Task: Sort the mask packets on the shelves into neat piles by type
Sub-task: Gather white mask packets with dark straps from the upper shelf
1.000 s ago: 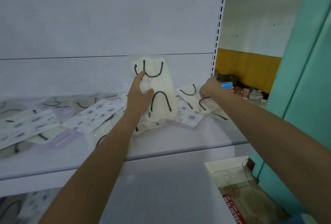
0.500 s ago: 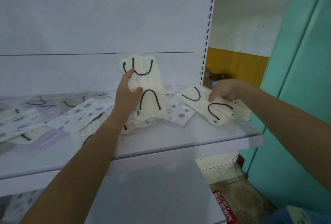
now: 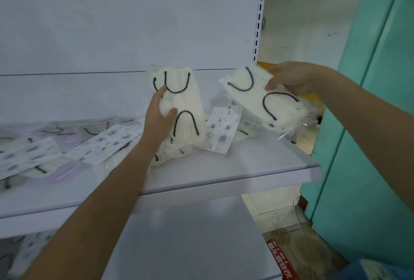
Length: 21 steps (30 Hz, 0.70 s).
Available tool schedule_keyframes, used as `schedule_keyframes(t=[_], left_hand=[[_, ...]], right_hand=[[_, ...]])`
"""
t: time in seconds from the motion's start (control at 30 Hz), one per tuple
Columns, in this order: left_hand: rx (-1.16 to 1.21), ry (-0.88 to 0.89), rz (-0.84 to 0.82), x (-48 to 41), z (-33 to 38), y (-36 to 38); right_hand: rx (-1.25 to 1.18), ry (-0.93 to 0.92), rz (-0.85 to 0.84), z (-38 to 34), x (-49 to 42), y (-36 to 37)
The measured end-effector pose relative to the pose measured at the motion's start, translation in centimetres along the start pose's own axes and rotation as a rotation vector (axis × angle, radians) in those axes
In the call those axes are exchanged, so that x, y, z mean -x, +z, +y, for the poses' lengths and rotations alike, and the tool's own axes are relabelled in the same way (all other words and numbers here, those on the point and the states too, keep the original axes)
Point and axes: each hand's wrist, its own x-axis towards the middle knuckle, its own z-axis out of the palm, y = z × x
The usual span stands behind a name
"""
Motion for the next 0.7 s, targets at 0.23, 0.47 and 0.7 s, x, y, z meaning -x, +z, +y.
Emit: schedule_keyframes(t=[0.23,0.47,0.7], left_hand=[[0.016,0.0,0.002,-1.0,1.8,-0.6],[0.079,-0.012,-0.122,-2.3,5.4,-1.2],[0.162,-0.027,-0.203,0.8,6.9,-4.8]], right_hand=[[-0.456,-0.05,-0.149,-1.2,1.8,-1.6],[-0.799,-0.017,-0.137,-1.3,1.7,6.7],[-0.685,-0.264,0.18,-4.3,4.3,15.7]])
